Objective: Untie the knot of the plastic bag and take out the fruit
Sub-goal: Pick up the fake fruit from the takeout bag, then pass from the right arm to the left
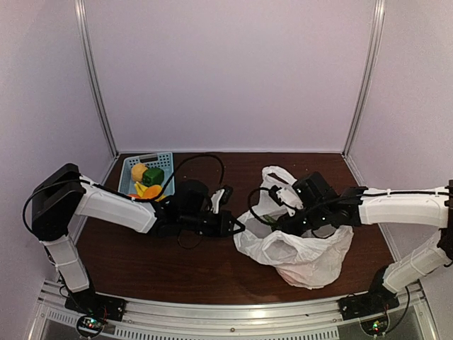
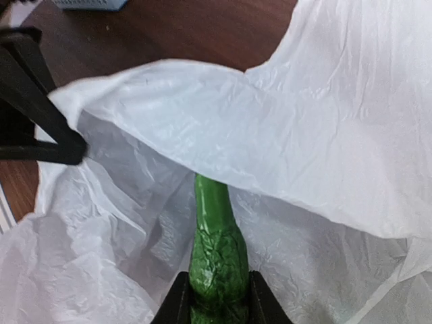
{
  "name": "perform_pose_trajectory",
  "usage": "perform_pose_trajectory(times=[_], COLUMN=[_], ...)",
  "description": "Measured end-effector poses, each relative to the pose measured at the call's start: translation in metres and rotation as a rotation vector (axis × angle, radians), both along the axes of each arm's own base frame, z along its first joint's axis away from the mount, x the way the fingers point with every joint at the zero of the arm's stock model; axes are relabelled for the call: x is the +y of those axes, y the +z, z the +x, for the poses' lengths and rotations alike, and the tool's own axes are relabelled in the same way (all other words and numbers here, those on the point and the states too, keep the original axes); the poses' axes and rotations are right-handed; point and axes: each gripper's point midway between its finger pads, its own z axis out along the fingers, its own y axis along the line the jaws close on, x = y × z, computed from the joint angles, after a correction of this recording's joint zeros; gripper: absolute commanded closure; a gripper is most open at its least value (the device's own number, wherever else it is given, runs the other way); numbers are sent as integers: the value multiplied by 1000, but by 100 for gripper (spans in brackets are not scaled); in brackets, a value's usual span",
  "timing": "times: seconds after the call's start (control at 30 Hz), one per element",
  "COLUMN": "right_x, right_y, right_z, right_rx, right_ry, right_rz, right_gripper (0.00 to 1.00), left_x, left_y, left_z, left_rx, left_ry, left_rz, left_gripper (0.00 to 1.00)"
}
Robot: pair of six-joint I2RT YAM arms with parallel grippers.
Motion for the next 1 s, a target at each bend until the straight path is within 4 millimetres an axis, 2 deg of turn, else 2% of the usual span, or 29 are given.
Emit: perform_pose_trajectory(times=[0.23,0.3,0.4,0.47,0.53,0.6,0.8,1.0], right_x=[15,19,25,27,28,27,32,45], right_y=[80,97,120,138,159,181,223,258], right_z=[20,27,35,39,41,43,45,35], right_rx=[-173,-206,-250,-281,-320,-364,-439,-474], right_ry=[-60,-81,-108,-123,-138,-152,-174,-158], right_rz=[217,263,334,387,449,517,660,769], right_gripper=[75,75,75,72,72,71,71,71], left_x=[2,3,8,13,21,28,50,50], left_y=[-4,-4,4,17,39,60,109,162], left_z=[-2,-2,-1,2,5,8,10,-8], left_rx=[-16,-29,-80,-128,-198,-268,-406,-491], left_ry=[-16,-23,-25,-14,10,30,78,13], left_rz=[24,32,49,57,57,56,47,-100], left_gripper=[100,90,65,49,30,17,11,7])
